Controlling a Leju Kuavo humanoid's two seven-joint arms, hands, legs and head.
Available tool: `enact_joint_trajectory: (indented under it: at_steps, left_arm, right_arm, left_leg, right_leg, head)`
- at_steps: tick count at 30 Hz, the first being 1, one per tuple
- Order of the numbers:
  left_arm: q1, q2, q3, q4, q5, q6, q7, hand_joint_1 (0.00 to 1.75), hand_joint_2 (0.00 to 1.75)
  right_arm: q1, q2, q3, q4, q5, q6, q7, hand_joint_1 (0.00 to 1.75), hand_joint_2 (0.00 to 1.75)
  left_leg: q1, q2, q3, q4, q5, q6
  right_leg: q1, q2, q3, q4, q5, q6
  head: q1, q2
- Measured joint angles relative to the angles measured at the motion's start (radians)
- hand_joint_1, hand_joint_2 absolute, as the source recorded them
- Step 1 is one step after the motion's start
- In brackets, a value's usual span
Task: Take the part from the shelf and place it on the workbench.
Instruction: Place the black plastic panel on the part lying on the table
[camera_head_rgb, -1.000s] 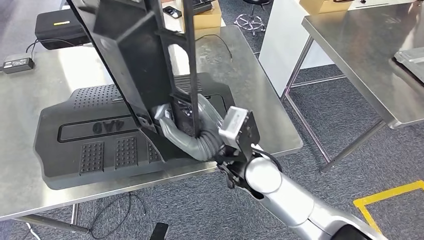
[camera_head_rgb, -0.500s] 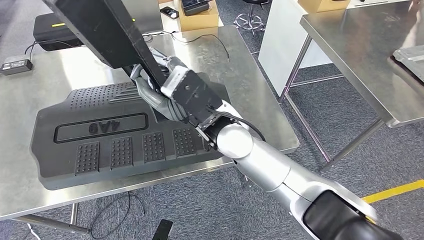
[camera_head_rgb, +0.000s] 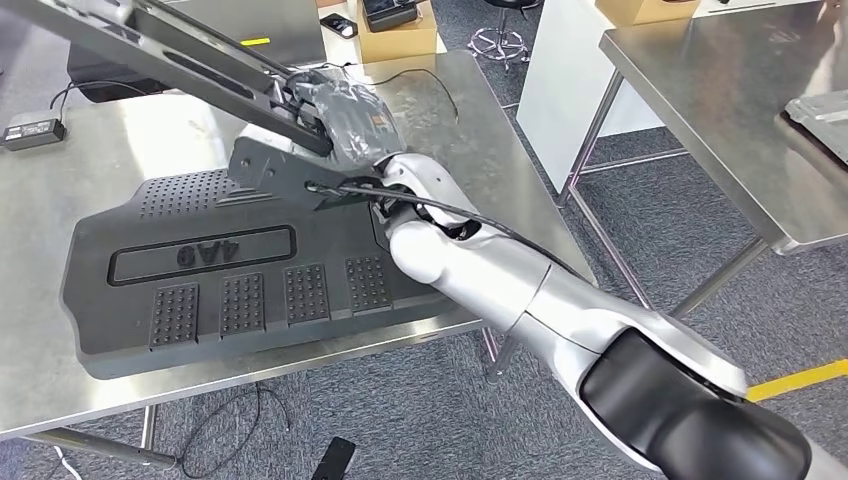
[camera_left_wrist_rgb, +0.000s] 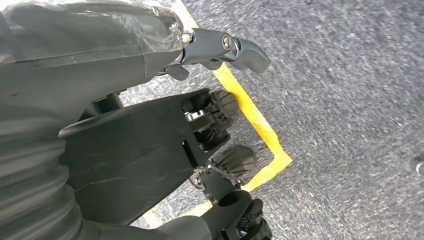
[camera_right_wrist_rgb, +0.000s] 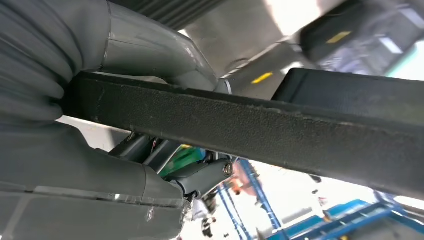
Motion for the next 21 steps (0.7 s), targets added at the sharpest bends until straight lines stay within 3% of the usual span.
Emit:
enact_joint_trajectory:
  at_steps: [11,21]
  left_arm:
    - [0.000,-0.004,0.000,0.000,-0.023,-0.012,-0.006,0.00,1.75]
    - [-0.003,-0.010,0.000,0.000,-0.070,-0.035,-0.015,0.00,1.75]
  right_arm:
    - [-0.012,0.039,0.059,0.160,0.060,0.005,0.029,1.75,1.75]
    - [0.003,0.067,0.118,0.285,0.148,0.073,0.045,1.75,1.75]
  left_leg:
    - [0.000,0.000,0.000,0.000,0.000,0.000]
    - [0.000,0.000,0.000,0.000,0.000,0.000]
  right_leg:
    - [0.000,0.000,-0.001,0.000,0.000,0.000]
    - [0.000,0.000,-0.001,0.000,0.000,0.000]
  head:
    - [0.000,0.000]
    - [0.000,0.000]
